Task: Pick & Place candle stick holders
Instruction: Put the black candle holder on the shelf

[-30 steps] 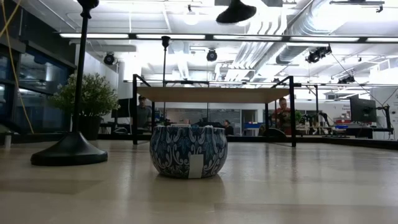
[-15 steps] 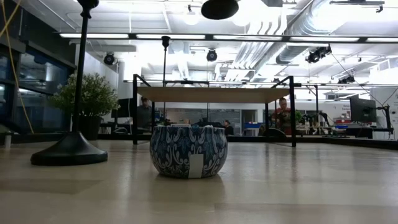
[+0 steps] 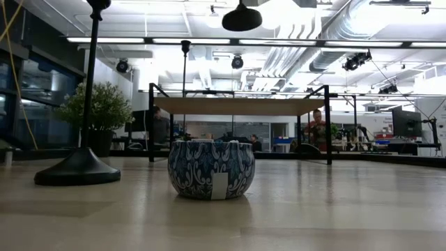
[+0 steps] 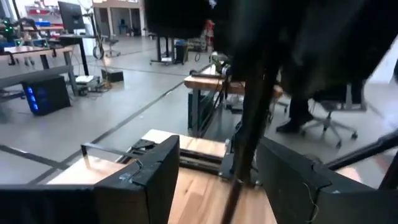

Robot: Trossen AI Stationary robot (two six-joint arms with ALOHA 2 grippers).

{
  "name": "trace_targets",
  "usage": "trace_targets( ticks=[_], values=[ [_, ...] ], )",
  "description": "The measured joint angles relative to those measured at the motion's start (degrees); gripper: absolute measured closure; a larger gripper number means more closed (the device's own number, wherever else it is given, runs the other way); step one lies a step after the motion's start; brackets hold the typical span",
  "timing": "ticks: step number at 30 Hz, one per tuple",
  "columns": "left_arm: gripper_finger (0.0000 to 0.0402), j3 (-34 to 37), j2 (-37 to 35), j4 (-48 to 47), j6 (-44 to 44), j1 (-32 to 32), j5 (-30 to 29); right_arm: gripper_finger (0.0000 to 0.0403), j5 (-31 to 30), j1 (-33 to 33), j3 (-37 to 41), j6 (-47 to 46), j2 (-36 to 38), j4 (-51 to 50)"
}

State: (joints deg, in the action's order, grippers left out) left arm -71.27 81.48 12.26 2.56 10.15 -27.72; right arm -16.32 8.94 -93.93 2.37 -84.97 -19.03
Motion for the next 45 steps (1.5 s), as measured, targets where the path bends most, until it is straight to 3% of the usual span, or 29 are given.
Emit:
trace_targets(
  ticks=[5, 13, 18, 22, 31, 45],
  values=[
    [0.023, -2.88, 0.85, -5.17, -0.79, 0.0, -0.79, 0.0361, -1.81, -0.31, 0.0, -0.81, -0.13, 0.33],
    [0.0329, -3.12, 0.35, -6.68, -1.1, 1.68, -6.54, 0.0382, -2.38, -0.42, 0.0, -0.64, 0.0, -0.08],
    [0.0387, -3.12, 0.34, -6.78, -0.96, 1.61, -6.31, 0.0371, -2.76, -0.49, 0.0, -0.87, 0.0, -0.15],
    [0.0385, -3.12, 0.34, -6.83, -0.87, 1.6, -6.15, 0.0355, -3.0, -0.44, 0.0, -0.87, 0.0, -0.17],
    [0.0392, -3.12, 0.34, -7.35, -0.85, 1.53, -6.26, 0.0368, -2.68, -0.44, 0.0, -0.87, 0.02, -0.29],
    [0.0395, -3.1, 0.34, -9.69, -0.81, 1.51, -8.78, 0.0221, -2.65, -0.38, 0.0, -2.58, 1.09, -0.92]
  ],
)
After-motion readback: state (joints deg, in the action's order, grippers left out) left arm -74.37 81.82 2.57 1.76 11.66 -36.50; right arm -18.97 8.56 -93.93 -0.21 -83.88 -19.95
